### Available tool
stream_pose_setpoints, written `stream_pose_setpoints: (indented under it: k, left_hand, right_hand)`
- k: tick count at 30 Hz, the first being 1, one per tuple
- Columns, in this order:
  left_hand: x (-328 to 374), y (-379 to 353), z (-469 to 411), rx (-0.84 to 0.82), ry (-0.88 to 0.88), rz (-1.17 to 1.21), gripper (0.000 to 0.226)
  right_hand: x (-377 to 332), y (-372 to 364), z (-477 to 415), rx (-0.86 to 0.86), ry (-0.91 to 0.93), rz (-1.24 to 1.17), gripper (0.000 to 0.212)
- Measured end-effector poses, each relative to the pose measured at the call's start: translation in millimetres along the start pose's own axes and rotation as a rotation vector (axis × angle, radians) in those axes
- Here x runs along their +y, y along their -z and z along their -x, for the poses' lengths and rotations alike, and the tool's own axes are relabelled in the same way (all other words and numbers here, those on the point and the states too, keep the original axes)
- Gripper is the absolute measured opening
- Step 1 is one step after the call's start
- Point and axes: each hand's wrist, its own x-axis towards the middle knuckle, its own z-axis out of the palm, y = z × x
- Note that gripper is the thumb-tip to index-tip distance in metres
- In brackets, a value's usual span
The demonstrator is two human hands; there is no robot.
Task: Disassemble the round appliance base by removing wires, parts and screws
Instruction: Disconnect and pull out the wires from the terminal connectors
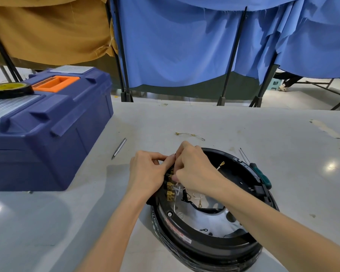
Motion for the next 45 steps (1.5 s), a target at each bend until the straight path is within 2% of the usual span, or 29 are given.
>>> stream_pose_setpoints:
  k: [4, 9, 14, 20, 22, 26, 33, 36, 40, 45]
  left_hand:
    - [1.7, -0.8, -0.3, 0.005, 0.009, -0.005, 0.021]
    - [2.2, -0.5, 1.6, 0.001, -0.003, -0.004, 0.021]
    - [2.8, -0.9, 1.0, -0.001, 0.006, 0.0, 0.021]
    - [3.9, -2.0, 1.0, 0.02, 0.007, -0.013, 0.02]
    - [4.3, -2.6, 1.1, 0.017, 0.008, -0.014, 0.02]
    - [4.4, -1.8, 2.8, 0.02, 0.007, -0.012, 0.02]
    - [4.3, -1.5, 3.1, 0.014, 0.009, -0.014, 0.02]
    - [3.6, -1.5, 3.3, 0.02, 0.016, -0.029, 0.02]
    - [3.6, -1.5, 4.5, 0.049, 0.045, -0.099, 0.024]
    - [5.3, -1.9, 5.1, 0.051, 0.109, -0.178, 0.029]
  right_hand:
    - [0.1, 1.2, -3.6, 0.027, -0.032, -0.044, 0.005]
    - [1.8, 2.0, 0.4, -0.03, -0.037, -0.051, 0.007]
    - [-1.7, 1.9, -1.3, 0.027, -0.072, -0.093, 0.008]
    - [6.4, 8.7, 5.6, -0.07, -0.137, -0.119, 0.015]
    - [6.6, 10.9, 5.6, -0.101, -0.13, -0.107, 0.022]
    - [9.1, 15.1, 10.1, -0.082, -0.093, -0.153, 0.009]
    - [13.4, 22.8, 19.0, 0.0, 0.029, -0.238, 0.009]
    - [11.6, 21.1, 24.1, -0.05, 0.069, -0.157, 0.01]
    - [7.1, 15.1, 26.3, -0.035, 0.084, -0.013, 0.007]
    - [0.7, 15.6, 25.4, -0.101, 0.061, 0.024, 0.005]
